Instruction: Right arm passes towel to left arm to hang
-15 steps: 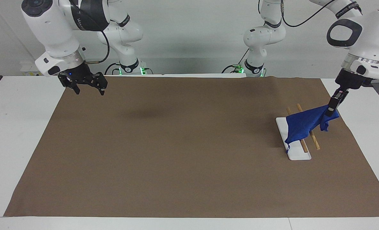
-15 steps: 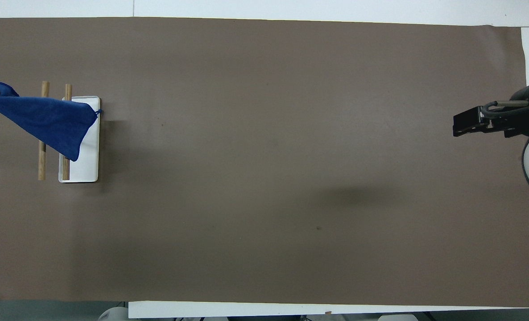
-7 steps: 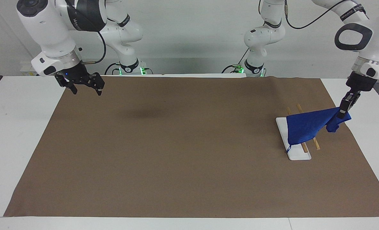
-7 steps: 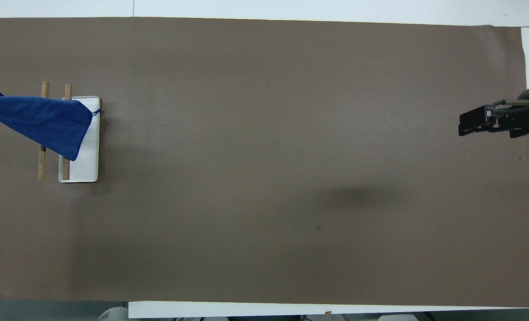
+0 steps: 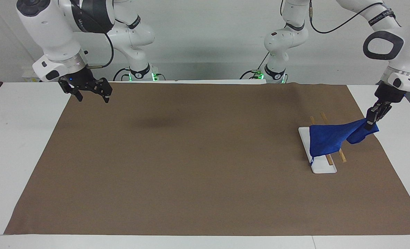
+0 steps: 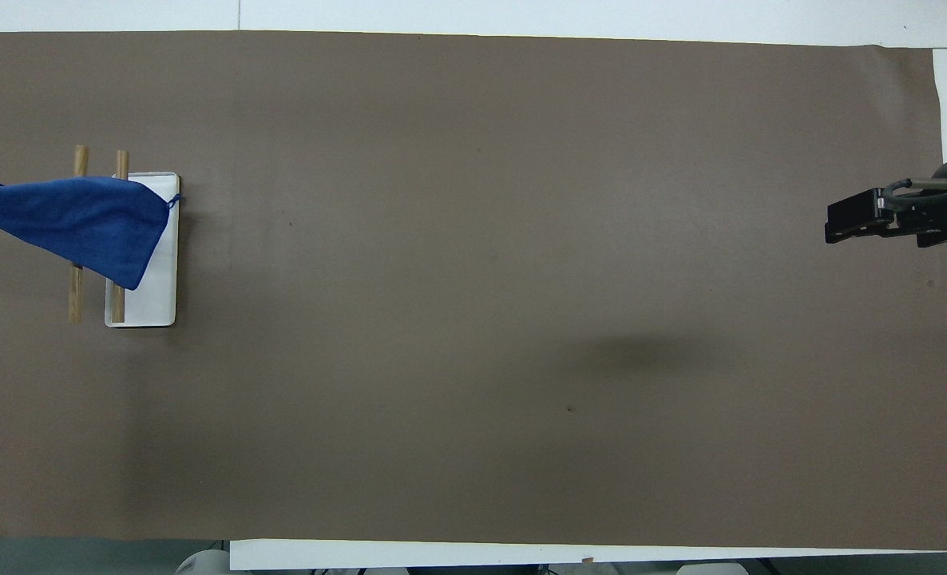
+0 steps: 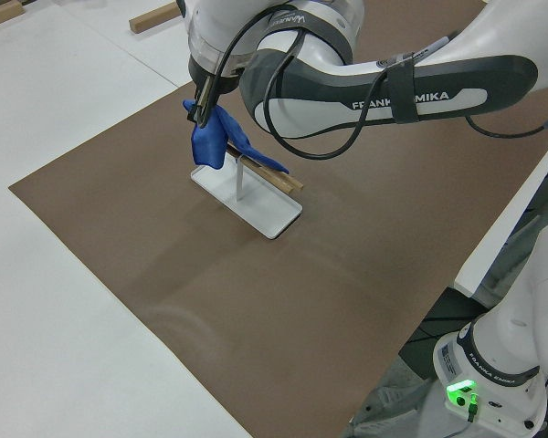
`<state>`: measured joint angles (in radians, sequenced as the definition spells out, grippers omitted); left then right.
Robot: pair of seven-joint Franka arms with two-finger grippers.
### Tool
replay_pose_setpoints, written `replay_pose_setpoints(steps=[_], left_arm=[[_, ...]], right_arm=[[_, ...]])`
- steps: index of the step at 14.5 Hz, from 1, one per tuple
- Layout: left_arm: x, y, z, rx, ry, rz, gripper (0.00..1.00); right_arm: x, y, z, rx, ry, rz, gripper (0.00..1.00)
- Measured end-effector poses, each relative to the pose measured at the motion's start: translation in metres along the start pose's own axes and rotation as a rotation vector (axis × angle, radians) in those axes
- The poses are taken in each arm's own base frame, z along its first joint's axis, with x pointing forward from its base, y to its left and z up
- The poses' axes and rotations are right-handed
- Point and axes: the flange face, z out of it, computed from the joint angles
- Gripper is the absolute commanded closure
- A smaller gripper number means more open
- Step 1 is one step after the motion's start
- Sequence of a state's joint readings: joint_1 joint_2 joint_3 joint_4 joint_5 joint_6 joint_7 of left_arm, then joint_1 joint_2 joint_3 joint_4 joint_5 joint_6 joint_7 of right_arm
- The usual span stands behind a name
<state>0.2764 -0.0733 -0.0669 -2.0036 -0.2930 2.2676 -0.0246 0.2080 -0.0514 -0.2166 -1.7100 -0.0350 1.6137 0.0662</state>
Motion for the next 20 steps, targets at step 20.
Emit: replay_pose_setpoints(steps=[20], left_arm=[[0.002, -0.005, 0.027, 0.059, -0.028, 0.063, 0.83]], right_arm=[[-0.001, 0.009, -0.002, 0.003, 0.003, 0.015, 0.0]])
